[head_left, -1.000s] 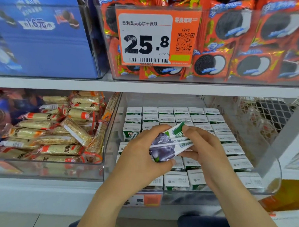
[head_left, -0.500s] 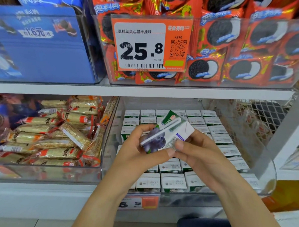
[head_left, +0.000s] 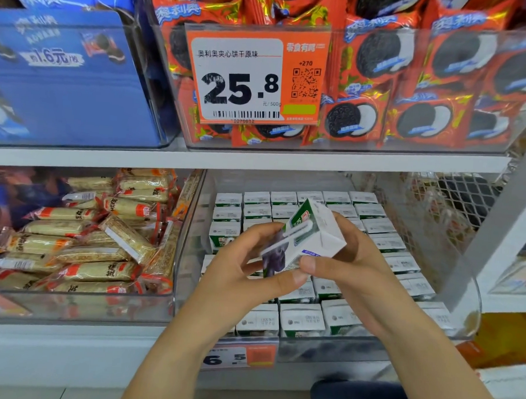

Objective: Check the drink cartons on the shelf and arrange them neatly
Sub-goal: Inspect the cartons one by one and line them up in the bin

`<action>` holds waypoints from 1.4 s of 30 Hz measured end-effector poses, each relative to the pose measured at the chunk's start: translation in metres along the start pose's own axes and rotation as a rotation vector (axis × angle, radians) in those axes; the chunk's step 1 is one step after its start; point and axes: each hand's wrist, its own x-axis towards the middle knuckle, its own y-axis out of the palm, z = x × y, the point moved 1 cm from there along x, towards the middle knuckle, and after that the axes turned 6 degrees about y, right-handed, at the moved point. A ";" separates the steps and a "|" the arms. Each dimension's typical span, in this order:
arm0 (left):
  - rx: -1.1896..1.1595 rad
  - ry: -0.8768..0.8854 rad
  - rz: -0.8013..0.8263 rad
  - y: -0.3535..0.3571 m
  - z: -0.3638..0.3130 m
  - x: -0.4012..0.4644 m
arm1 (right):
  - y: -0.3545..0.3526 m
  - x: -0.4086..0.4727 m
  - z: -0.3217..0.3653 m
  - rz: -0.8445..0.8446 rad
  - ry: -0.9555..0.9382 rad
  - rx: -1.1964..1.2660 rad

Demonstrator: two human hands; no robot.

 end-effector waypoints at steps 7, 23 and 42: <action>0.076 0.020 -0.016 0.001 0.002 0.002 | 0.003 0.000 0.000 -0.050 -0.033 -0.084; -0.243 -0.048 -0.058 0.002 0.001 -0.001 | -0.001 0.004 -0.001 -0.127 -0.083 0.028; -0.477 -0.246 0.055 0.008 0.004 0.008 | 0.000 0.004 -0.001 -0.259 -0.110 0.082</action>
